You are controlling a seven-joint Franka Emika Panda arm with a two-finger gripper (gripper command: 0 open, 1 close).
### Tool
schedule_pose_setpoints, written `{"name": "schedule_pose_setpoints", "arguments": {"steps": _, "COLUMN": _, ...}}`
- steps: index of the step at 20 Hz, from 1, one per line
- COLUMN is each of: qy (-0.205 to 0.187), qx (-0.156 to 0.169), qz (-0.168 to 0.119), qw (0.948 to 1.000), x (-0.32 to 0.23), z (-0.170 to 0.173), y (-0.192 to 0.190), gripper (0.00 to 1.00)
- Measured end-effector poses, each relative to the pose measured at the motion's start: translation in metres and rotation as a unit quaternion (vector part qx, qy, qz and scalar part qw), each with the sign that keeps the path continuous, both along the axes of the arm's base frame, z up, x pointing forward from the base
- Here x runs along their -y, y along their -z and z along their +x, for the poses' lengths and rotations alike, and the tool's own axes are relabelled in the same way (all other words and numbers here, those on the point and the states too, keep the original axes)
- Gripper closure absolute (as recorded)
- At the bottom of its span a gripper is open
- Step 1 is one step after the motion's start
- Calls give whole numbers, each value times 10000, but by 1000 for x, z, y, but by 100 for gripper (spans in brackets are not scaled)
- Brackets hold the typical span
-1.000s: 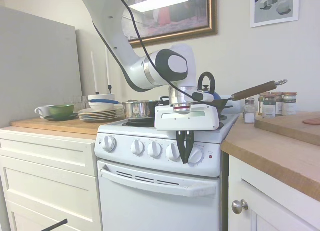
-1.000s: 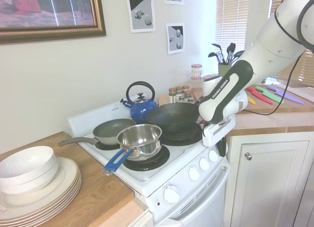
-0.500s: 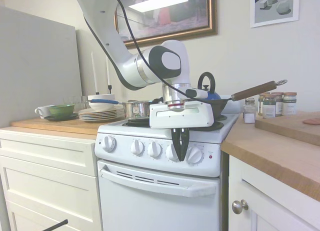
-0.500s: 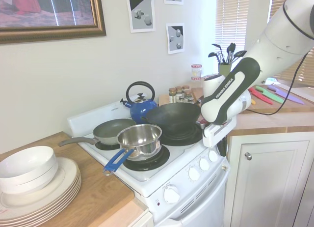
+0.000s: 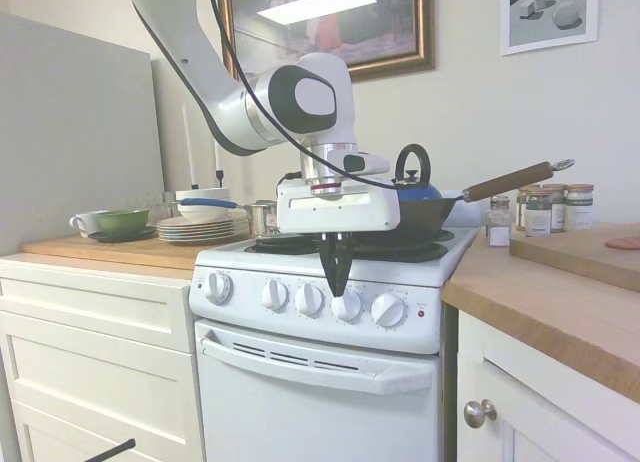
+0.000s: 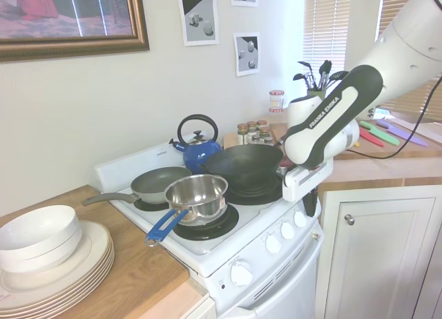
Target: Turn on the stove on the bottom right
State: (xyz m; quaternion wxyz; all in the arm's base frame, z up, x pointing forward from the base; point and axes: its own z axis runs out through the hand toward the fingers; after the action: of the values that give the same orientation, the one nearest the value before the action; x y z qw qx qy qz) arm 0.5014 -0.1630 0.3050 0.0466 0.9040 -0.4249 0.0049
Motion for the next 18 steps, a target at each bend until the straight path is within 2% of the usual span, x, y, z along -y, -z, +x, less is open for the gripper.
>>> {"name": "schedule_pose_setpoints", "arguments": {"steps": 8, "qy": 131, "qx": 141, "qz": 152, "qw": 9997, "x": -17, "z": -4, "y": -12, "gripper": 0}}
{"name": "schedule_pose_setpoints", "arguments": {"steps": 18, "qy": 141, "qx": 262, "qz": 285, "qw": 9991, "x": -34, "z": -27, "y": -28, "gripper": 0}}
